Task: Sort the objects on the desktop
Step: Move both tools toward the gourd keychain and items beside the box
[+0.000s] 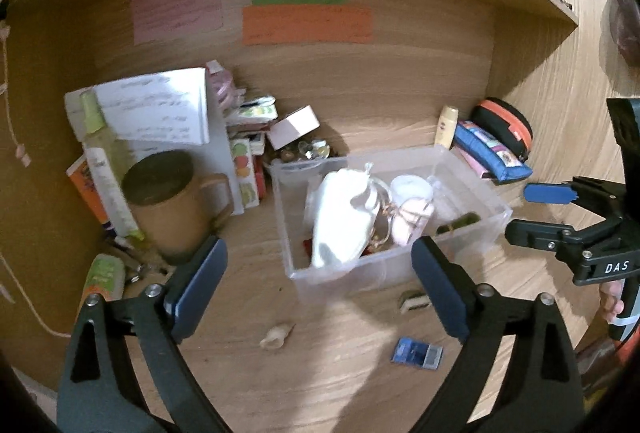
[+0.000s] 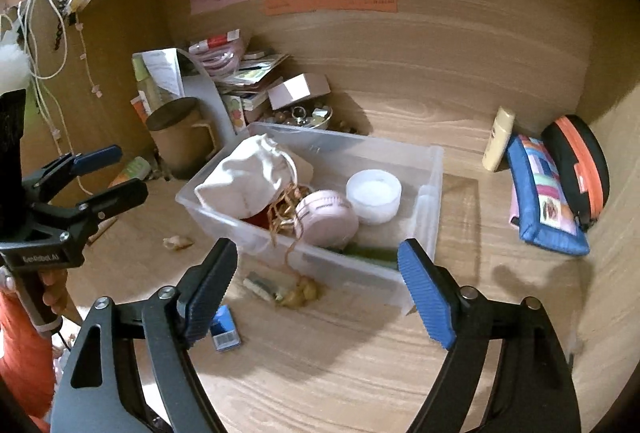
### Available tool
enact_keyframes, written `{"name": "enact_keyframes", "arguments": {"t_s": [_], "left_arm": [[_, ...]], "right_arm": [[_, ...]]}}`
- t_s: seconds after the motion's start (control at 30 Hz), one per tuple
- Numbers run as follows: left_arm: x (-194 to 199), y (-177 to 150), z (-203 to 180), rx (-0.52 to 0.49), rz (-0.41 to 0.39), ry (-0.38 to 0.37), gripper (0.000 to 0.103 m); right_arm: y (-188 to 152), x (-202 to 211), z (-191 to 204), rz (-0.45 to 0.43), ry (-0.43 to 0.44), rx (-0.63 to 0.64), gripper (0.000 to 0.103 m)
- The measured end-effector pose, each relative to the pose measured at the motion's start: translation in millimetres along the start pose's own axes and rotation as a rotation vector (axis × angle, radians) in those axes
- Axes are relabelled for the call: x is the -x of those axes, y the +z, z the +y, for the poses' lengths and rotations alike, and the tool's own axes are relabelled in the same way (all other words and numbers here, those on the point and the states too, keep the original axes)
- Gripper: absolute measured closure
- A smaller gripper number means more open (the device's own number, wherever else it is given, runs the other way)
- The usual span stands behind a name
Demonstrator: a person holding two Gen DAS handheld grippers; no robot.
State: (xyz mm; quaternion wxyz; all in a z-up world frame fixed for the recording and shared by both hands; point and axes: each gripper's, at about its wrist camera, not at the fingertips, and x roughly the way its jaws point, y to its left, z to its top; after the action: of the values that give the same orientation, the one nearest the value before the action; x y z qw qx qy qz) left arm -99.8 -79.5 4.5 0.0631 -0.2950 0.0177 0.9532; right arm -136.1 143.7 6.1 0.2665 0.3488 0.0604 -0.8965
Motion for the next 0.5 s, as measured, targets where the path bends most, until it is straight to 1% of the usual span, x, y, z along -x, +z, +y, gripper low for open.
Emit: {"name": "enact_keyframes", "arguments": {"t_s": [0.13, 0.2, 0.27, 0.5], "left_arm": [[-3, -14, 9, 0.006, 0.032, 0.018, 0.009], [-7, -22, 15, 0.009, 0.052, 0.03, 0.009], [-11, -28, 19, 0.01, 0.067, 0.04, 0.009], [-35, -54, 37, -0.001, 0.143, 0.038, 0.009]], "right_arm": [[-13, -6, 6, 0.006, -0.022, 0.011, 0.023], [-20, -13, 8, 0.023, -0.015, 0.007, 0.023], [-26, -21, 9, 0.039, -0.029, 0.008, 0.023], [-45, -46, 6, 0.097, -0.05, 0.008, 0.023]]}}
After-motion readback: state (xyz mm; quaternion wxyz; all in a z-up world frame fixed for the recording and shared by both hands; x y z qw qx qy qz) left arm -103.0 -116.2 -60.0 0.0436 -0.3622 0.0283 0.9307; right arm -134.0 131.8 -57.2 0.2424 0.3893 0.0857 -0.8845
